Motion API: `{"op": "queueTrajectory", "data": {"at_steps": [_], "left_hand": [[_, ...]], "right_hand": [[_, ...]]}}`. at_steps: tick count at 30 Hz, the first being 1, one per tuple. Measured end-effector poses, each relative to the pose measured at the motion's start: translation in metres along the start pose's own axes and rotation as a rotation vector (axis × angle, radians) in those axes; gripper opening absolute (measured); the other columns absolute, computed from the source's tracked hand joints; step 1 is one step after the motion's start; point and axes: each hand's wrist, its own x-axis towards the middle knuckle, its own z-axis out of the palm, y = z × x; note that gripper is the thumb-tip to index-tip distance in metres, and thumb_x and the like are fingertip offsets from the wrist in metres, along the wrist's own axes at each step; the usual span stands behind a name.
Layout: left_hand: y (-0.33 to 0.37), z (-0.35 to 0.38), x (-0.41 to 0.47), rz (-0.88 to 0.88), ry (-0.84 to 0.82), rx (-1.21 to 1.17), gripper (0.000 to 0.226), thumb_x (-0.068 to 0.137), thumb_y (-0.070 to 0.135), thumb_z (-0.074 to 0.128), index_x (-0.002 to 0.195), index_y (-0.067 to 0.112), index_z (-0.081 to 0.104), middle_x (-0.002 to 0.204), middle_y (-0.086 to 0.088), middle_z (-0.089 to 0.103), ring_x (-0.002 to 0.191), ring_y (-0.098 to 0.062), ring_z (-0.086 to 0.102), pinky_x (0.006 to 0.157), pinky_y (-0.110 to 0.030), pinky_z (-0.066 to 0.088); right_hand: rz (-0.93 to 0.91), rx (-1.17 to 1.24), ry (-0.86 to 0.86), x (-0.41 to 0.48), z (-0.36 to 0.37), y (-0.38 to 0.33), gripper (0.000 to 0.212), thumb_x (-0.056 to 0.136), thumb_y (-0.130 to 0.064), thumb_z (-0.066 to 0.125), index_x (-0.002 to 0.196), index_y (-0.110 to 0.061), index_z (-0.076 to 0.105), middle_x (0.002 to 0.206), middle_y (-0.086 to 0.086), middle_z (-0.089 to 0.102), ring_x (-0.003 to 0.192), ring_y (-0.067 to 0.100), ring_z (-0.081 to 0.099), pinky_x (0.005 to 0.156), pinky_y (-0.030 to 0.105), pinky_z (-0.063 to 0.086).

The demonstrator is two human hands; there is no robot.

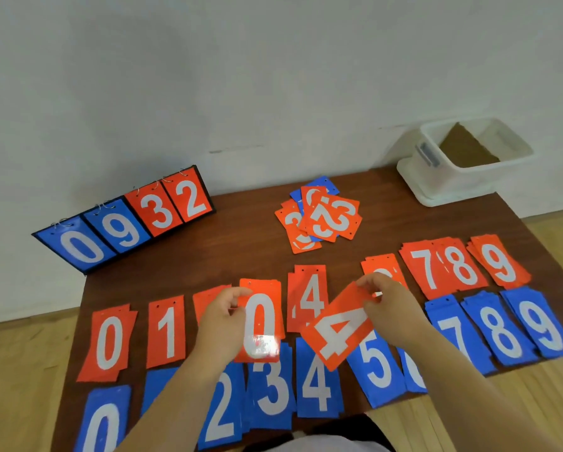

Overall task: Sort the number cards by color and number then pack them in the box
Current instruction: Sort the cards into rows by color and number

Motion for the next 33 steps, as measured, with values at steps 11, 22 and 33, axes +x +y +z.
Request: {"op": "queueTrajectory", "data": {"at_steps": [11,22,33], "left_hand": [[-0.013,-0.005,-0.015,-0.165,0.222,-0.003,0.032,0.102,0.012,0.054,0.113,0.042,0.061,0.117,0.01,0.063,0.104,-0.013,0.063,0.075,-0.026,0.055],[-0.045,-0.023,-0.044,-0.315,0.42,-0.113,0.027,0.103,0.014,0.055,0.117,0.035,0.064,0.116,0.008,0.064,0.104,-0.013,0.061,0.07,-0.021,0.051],[-0.097,-0.103,0.012,-0.203,0.373,-0.023,0.034,0.098,0.007,0.056,0.119,0.033,0.063,0.126,-0.001,0.065,0.115,-0.02,0.061,0.086,-0.03,0.053]], "right_hand": [[-0.178,-0.074,-0.264,0.107,0.025,-0.02,0.036,0.095,-0.002,0.05,0.113,-0.029,0.066,0.111,-0.009,0.065,0.098,0.013,0.065,0.075,0.024,0.053],[-0.269,-0.387,-0.334,0.158,0.07,-0.025,0.03,0.095,-0.02,0.056,0.121,-0.033,0.064,0.121,-0.001,0.064,0.107,0.02,0.062,0.087,0.037,0.057],[-0.241,-0.317,-0.203,0.09,0.137,-0.082,0.023,0.091,-0.023,0.066,0.113,-0.031,0.067,0.127,-0.007,0.059,0.121,0.017,0.053,0.099,0.035,0.051]]}}
